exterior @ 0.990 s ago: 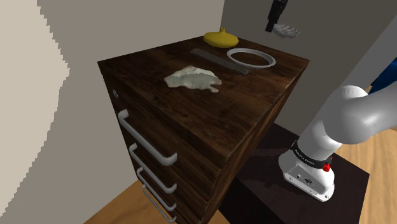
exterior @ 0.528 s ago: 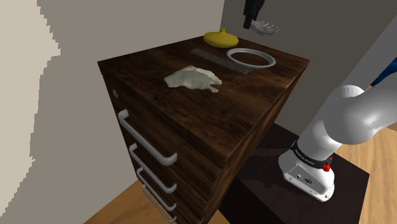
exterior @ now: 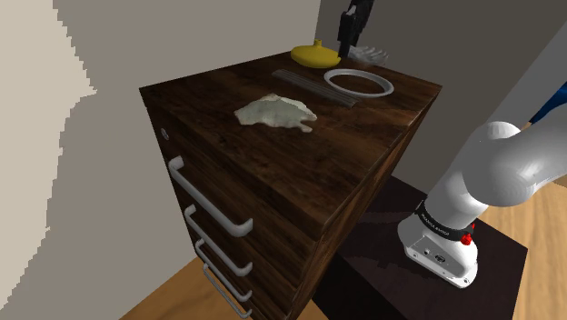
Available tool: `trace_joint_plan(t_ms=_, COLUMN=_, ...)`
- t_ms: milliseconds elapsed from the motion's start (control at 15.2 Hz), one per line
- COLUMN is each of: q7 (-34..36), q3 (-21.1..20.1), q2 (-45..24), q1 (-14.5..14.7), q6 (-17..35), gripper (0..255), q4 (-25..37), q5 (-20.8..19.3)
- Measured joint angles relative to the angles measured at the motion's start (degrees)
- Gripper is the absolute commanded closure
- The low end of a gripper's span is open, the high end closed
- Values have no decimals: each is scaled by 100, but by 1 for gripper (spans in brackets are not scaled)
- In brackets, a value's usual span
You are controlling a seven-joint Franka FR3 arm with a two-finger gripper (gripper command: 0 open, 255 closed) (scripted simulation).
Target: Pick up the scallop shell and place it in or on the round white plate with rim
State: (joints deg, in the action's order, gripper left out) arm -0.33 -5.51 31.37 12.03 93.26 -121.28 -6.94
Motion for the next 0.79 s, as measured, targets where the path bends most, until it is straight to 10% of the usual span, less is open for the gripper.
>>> trace_joint_plan(t_ms=792, q7=90, q3=-3, q2=127, q1=19, q6=609, gripper=255, q4=-741, q5=3)
